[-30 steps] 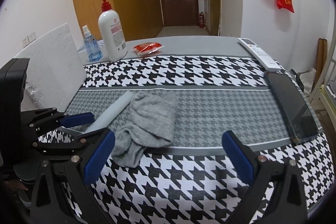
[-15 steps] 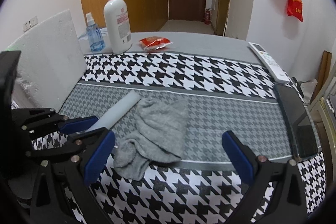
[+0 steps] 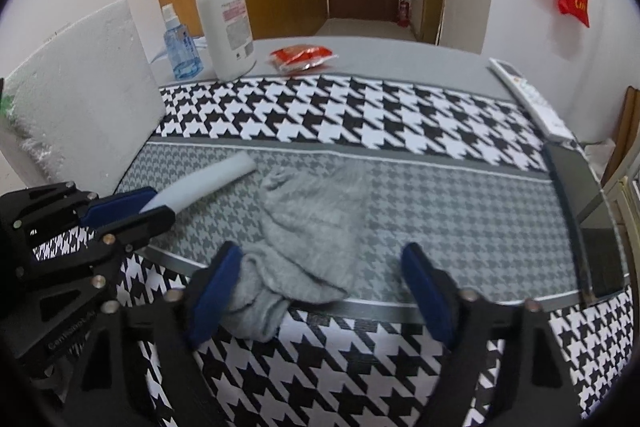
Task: Organize soft objects
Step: 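Grasp the grey sock with the right gripper beside the left gripper, then carry the white foam stick with the left gripper over the box while the right gripper carries the grey sock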
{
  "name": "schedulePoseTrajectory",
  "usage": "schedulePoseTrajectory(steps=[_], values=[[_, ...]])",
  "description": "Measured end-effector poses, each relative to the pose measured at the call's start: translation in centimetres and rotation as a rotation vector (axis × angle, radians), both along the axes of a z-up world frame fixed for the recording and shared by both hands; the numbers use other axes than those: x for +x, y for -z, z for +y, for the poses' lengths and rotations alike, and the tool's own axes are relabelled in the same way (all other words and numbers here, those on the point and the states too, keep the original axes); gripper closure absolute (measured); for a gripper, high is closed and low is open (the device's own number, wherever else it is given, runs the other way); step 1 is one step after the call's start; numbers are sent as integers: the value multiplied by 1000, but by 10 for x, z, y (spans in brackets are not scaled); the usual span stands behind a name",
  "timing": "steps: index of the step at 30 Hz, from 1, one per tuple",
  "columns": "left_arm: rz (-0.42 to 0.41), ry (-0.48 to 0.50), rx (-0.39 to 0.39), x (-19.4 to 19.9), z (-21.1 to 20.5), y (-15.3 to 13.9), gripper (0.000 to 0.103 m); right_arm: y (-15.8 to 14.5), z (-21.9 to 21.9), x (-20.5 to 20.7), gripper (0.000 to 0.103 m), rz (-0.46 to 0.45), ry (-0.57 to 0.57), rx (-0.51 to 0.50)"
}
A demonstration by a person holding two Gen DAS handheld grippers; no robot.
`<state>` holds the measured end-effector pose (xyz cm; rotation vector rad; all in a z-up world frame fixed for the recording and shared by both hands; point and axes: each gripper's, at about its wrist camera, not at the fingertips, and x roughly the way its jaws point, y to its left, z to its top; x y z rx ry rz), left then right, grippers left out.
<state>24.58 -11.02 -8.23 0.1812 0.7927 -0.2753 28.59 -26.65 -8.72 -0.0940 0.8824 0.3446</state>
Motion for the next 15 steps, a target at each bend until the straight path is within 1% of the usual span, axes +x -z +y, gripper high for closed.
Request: schedulePoseTrajectory(steps=[3,5,6,7,8,10,11,15], values=[[-3,-1,-7,-1,1,0,84,3,3,1,34,5,-11,0],[-8,-5,-13,-1,2,-1,84,2,4,1,50,2,-19,8],[-10,-4,-16,-1,2,-2,84,1,4,1,54,-2,-20,12],[-12,-1,-21,-2,3,-2,84,0,4,1,60,-4,-15,18],[-14,1,-22,-2,3,-3,84,0,3,1,70,-6,-16,27],[-16,10,-30,-3,3,-3,86,-3,-1,1,83,-15,-9,55],[-17,14,-37,-4,3,-4,86,-4,-3,0,85,-20,0,72],[-41,25,-53,-9,5,-10,87,-11,-8,-5,86,-40,13,84]])
